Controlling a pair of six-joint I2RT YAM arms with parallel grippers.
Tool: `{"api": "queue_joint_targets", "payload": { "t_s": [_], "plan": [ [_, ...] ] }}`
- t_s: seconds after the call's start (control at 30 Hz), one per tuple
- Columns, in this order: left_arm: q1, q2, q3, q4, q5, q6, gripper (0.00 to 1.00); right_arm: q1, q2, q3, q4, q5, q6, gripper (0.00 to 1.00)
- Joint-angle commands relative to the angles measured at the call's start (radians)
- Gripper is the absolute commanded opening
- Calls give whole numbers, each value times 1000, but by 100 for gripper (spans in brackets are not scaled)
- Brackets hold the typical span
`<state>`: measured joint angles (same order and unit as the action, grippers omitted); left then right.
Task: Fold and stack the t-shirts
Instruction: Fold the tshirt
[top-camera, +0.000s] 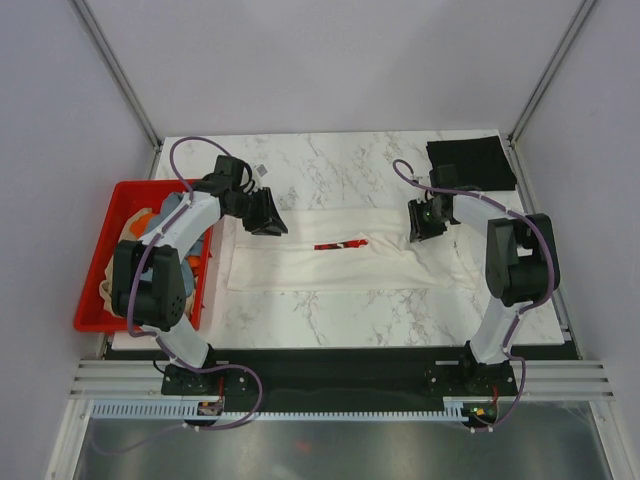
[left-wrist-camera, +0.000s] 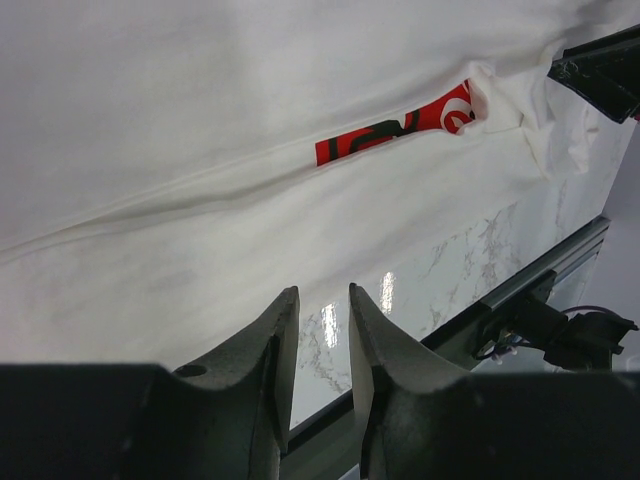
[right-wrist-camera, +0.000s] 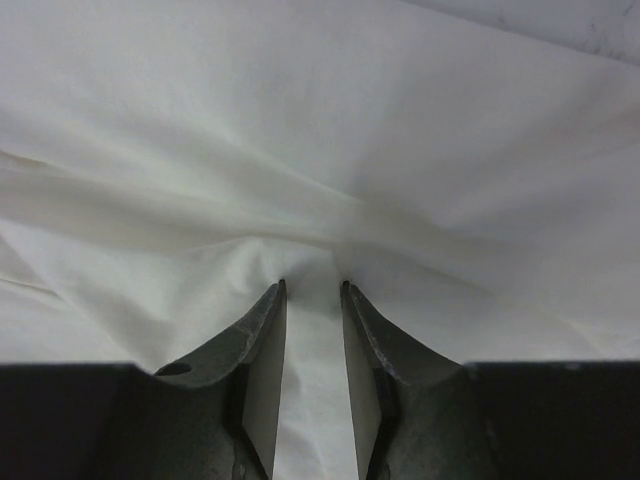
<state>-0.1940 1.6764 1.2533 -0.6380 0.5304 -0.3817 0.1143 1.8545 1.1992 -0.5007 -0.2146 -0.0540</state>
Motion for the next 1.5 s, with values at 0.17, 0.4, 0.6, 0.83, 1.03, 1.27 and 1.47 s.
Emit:
{"api": "queue_joint_targets", "payload": {
  "t_s": [0.17, 0.4, 0.6, 0.83, 1.03, 1.27, 1.47],
  "plan": [
    [2, 8, -23, 24, 31, 52, 33, 7, -21, 10, 56, -37, -69, 24],
    [1, 9, -31, 26, 25, 56, 33, 19, -63, -1, 53, -45, -78, 7],
    [1, 32, -28, 27, 34, 56, 32, 59, -181, -42, 50, -42, -93, 6],
    [-1, 31, -31, 29, 39, 55, 32, 76, -213, -69, 45, -78, -122, 3],
    [1, 25, -38, 31, 37, 55, 32, 88, -199, -69, 42, -149, -153, 3],
    [-2, 31, -37, 31, 40, 52, 32, 113, -167, -40, 57, -103, -207, 3],
    [-2, 39, -32, 31, 42, 50, 32, 136, -132, -29, 76, -28, -239, 3]
  ]
}}
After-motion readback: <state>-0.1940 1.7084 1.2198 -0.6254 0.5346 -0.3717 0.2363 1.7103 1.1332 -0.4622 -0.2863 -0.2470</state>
